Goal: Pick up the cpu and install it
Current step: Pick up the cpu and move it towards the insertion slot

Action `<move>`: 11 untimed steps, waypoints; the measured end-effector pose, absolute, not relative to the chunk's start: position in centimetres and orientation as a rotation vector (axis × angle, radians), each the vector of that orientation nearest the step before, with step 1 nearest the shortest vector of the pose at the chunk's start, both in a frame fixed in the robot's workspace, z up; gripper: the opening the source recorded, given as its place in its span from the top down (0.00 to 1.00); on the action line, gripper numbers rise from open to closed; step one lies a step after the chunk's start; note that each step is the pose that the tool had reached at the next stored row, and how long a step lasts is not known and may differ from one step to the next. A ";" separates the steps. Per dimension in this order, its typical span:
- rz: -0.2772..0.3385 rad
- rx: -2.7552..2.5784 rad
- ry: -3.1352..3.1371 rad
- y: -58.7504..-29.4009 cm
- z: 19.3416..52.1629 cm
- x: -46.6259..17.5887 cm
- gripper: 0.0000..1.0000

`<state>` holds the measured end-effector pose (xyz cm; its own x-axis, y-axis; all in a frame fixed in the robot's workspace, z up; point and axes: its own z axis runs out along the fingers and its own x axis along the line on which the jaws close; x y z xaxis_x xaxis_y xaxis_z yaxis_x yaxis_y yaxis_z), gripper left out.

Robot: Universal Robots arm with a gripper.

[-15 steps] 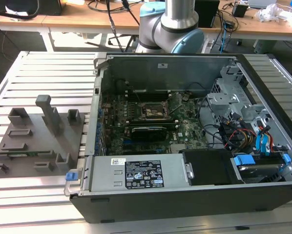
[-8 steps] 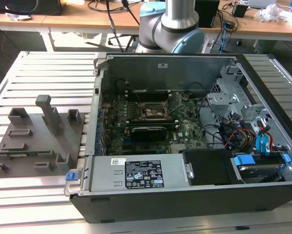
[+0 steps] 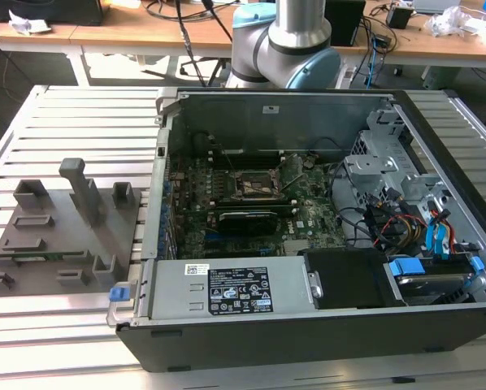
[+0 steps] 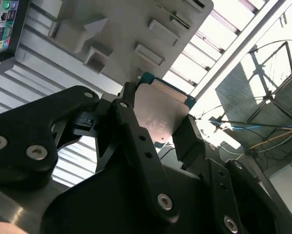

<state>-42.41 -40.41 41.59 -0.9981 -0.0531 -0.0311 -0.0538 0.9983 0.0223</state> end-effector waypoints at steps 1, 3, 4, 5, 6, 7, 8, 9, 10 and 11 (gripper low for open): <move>0.020 -0.084 3.110 -40.4 41.6 -42.4 0.45; 0.001 -0.084 3.110 -40.4 41.6 -42.4 0.45; 0.001 -0.084 3.110 -40.4 41.6 -42.4 0.45; 0.001 -0.084 3.110 -40.4 41.6 -42.4 0.45; 0.001 -0.084 3.111 -40.4 41.6 -42.4 0.45; 0.000 -0.084 3.111 -40.4 41.6 -42.4 0.45; 0.000 -0.084 3.111 -40.4 41.6 -42.4 0.45; 0.000 -0.084 3.110 -40.4 41.6 -42.4 0.45; 0.000 -0.084 3.110 -40.4 41.6 -42.4 0.45; 0.000 -0.084 3.111 -40.4 41.6 -42.3 0.45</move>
